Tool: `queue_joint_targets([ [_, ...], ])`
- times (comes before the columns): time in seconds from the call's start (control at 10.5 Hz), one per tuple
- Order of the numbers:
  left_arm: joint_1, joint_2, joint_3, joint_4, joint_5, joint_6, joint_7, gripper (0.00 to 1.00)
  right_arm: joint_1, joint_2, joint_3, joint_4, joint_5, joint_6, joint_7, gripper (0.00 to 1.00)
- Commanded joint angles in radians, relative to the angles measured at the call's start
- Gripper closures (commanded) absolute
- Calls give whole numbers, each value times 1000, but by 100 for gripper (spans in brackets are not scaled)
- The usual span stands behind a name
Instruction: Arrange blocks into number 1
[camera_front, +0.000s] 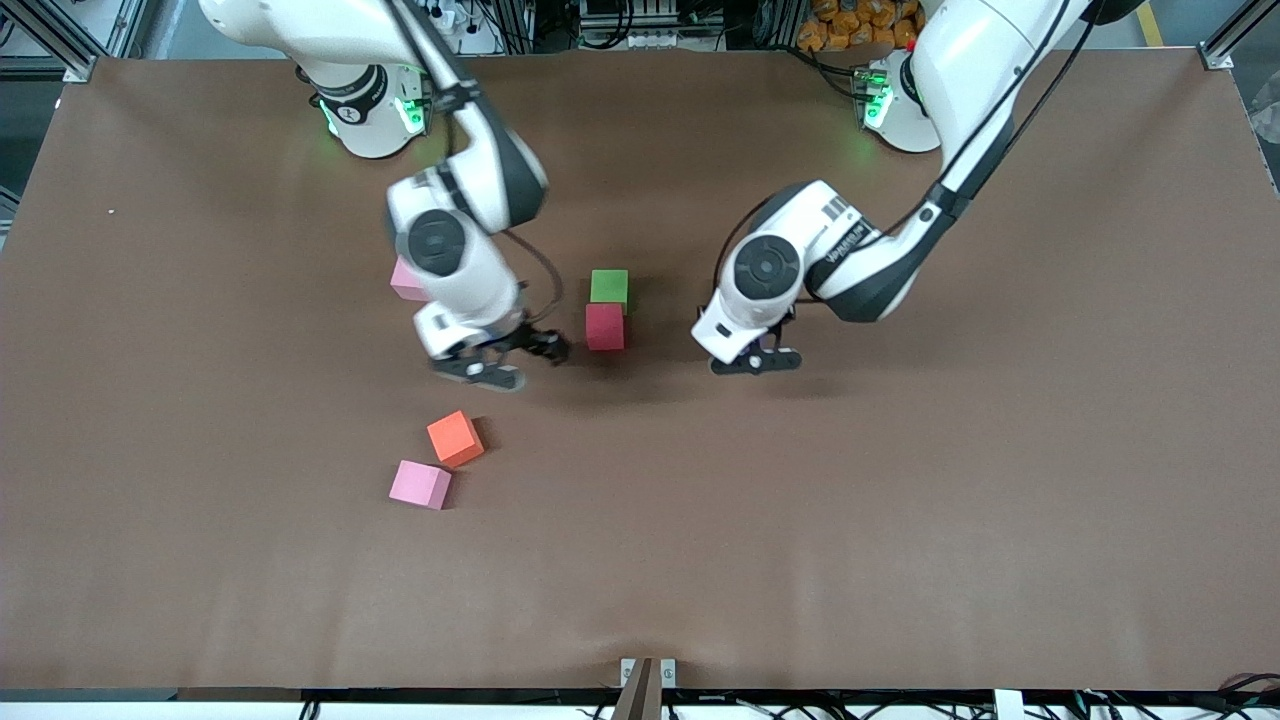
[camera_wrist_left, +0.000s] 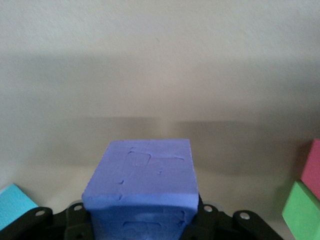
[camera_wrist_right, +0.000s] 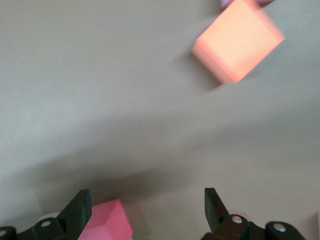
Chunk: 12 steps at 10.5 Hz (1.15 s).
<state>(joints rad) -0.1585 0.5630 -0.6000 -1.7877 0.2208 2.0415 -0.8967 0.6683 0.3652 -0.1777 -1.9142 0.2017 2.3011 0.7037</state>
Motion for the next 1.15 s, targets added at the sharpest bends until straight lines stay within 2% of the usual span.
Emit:
queue_joint_targets([
  [0.0, -88, -20, -18, -18, 12, -14, -132, 100, -110, -42, 37, -40, 2, 4, -9, 0],
  [0.19, -194, 9, -18, -7, 9, -11, -230, 100, -176, -23, 34, -26, -22, 12, -79, 0],
  [0.38, -309, 63, -18, 31, 9, -1, -333, 100, -236, 18, 26, 19, -8, 9, -9, 0],
  [0.67, -421, 106, -18, 28, 11, 57, -357, 100, -187, 73, -32, 72, -10, 14, 225, 0],
  [0.86, -441, 132, -17, 31, 26, 145, -350, 100, -129, 119, -95, 90, -10, 14, 307, 0],
  [1.05, -441, 152, -9, 50, 26, 163, -338, 100, -104, 158, -128, 118, 17, 15, 335, 0],
])
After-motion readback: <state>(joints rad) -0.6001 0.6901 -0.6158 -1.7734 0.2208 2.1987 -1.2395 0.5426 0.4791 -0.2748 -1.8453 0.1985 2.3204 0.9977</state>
